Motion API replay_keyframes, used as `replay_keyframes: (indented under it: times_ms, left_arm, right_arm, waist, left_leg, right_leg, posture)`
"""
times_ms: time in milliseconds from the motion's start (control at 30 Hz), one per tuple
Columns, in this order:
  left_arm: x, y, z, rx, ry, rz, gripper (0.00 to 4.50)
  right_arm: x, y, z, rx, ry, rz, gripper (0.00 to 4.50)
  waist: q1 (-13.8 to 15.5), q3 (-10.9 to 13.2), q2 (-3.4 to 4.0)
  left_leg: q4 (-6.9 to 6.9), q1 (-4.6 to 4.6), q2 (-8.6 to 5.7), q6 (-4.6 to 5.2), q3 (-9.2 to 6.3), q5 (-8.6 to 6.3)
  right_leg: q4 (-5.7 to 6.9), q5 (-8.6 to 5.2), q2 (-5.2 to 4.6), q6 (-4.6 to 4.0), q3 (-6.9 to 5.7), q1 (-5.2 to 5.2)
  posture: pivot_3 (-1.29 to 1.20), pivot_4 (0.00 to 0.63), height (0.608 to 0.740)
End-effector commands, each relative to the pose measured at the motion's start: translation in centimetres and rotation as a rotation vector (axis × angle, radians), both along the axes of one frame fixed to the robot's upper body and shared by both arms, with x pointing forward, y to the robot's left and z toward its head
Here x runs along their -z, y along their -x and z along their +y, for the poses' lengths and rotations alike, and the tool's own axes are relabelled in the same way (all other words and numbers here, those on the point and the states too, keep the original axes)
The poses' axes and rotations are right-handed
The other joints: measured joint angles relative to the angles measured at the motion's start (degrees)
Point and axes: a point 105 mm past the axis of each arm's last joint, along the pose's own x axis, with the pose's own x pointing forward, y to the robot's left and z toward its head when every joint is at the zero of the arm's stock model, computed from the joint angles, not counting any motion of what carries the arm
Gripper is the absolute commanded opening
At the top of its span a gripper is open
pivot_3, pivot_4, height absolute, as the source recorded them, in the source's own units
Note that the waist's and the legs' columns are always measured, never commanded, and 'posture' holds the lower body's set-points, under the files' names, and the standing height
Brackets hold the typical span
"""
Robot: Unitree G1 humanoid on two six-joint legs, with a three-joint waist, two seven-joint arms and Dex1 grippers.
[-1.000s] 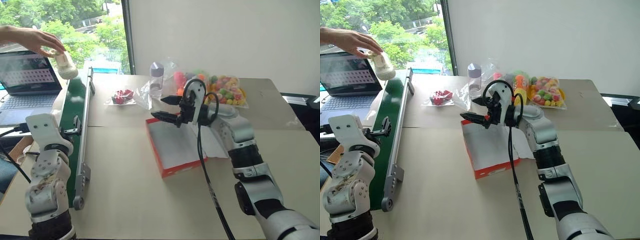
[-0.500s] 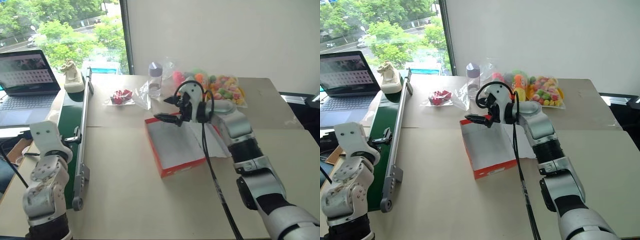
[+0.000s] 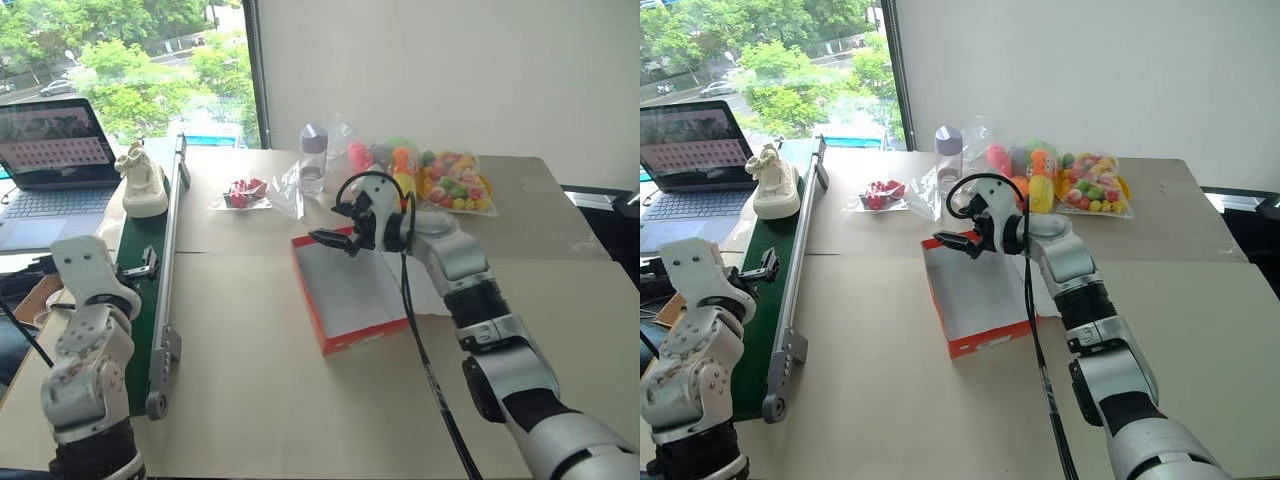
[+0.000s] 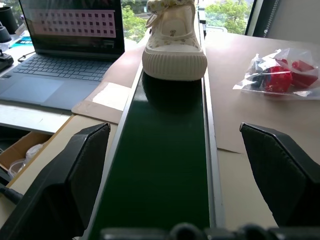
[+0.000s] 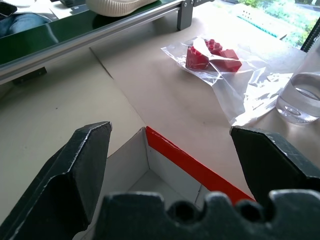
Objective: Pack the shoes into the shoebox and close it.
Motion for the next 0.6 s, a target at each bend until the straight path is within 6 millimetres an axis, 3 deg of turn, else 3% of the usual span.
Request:
replay_keyframes:
  times_ms: [33,200,367,600]
  left_arm:
    - [-2.2,-1.4,1.1,-0.023,-0.040,-0.047,4.46]
    - [-2.2,-2.8,1.6,-0.016,0.003,-0.023,4.46]
    - [-1.3,-2.9,0.7,0.007,0.036,0.030,4.46]
    - [0.0,-2.6,1.5,-0.042,0.056,0.087,4.46]
  right_arm:
    - [-1.8,0.3,-0.3,0.005,-0.033,-0.052,4.50]
    - [-1.7,0.5,-0.5,0.015,-0.035,-0.050,4.50]
    - [-1.5,0.7,-0.9,0.033,-0.038,-0.043,4.50]
    - [-1.3,0.8,-0.8,0.035,-0.032,-0.040,4.50]
  waist:
    - [0.0,0.0,0.00]
    - [-0.2,0.0,0.00]
    - [-0.2,0.0,0.00]
    - [-0.2,0.0,0.00]
  left_leg:
    - [0.00,0.00,-0.01,0.00,0.00,0.00]
    - [0.00,-0.01,0.00,0.00,0.00,0.00]
    - [-0.03,-0.01,0.02,-0.01,0.01,0.00]
    - [-0.03,0.01,0.02,-0.05,0.00,0.02]
  right_leg:
    - [0.01,0.07,-0.01,0.06,0.00,0.00]
    - [0.00,0.17,0.00,0.22,-0.03,-0.01]
    - [0.01,0.32,0.01,0.01,-0.03,-0.02]
    - [0.03,0.27,0.01,0.08,-0.02,-0.02]
  posture:
    - [0.00,0.150,0.740]
    - [0.00,0.150,0.740]
    - [0.00,0.150,0.740]
    - [0.00,0.150,0.740]
